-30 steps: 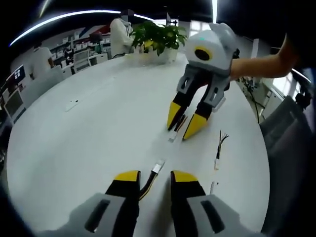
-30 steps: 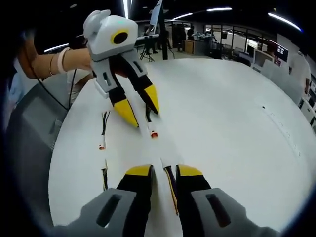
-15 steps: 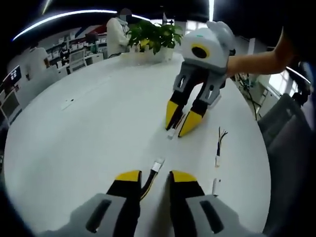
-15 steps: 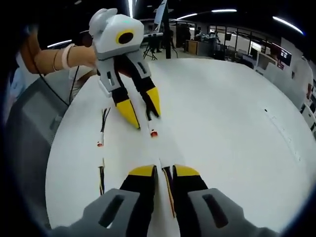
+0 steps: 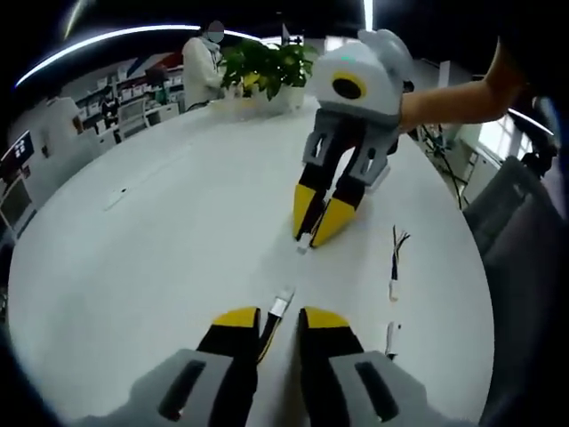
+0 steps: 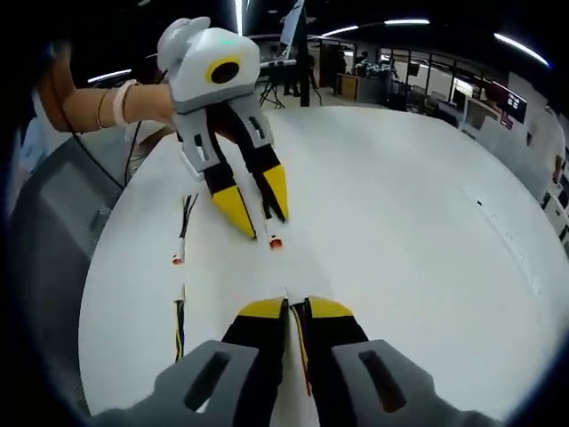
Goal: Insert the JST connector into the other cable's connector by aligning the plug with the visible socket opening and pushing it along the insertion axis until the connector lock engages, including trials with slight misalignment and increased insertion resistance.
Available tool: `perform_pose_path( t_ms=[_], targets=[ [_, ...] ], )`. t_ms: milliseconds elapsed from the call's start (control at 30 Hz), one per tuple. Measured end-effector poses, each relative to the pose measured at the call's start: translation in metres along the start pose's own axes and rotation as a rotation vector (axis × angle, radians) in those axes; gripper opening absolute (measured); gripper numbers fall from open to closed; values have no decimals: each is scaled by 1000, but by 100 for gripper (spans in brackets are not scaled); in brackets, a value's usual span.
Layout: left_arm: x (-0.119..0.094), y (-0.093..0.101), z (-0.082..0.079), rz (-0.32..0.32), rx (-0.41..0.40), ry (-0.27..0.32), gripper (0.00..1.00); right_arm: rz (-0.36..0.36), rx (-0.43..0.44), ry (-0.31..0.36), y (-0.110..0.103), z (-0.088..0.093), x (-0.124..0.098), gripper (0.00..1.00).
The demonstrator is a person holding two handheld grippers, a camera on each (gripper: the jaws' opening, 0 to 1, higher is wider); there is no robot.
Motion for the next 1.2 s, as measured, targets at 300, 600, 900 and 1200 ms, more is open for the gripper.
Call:
perform_pose_path(
  t_ms=[300, 600, 900, 1200],
  targets=[
    [1, -1, 1, 14, 21, 4, 9, -1, -9, 3, 0, 0, -1, 5],
    [2, -1, 1, 30, 31, 18, 5, -7, -9, 7, 0, -1, -1, 5],
    [3, -3, 0, 32, 63, 24, 1, -13, -17, 10, -1, -1, 0, 5],
    [3, -4, 2, 48, 95, 46, 0, -12, -29, 11, -1, -1, 0, 5]
  ],
)
Point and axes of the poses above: the point that each gripper's makers call its tool centre point, and the gripper's own axes: x roughly forward along the fingers, y roughly to its right, z roughly out of its underside, the point moved 8 cm from there along -x, roughly backward along the fingers, and after that the axes turned 12 degrees about z, right-handed, at the moved point
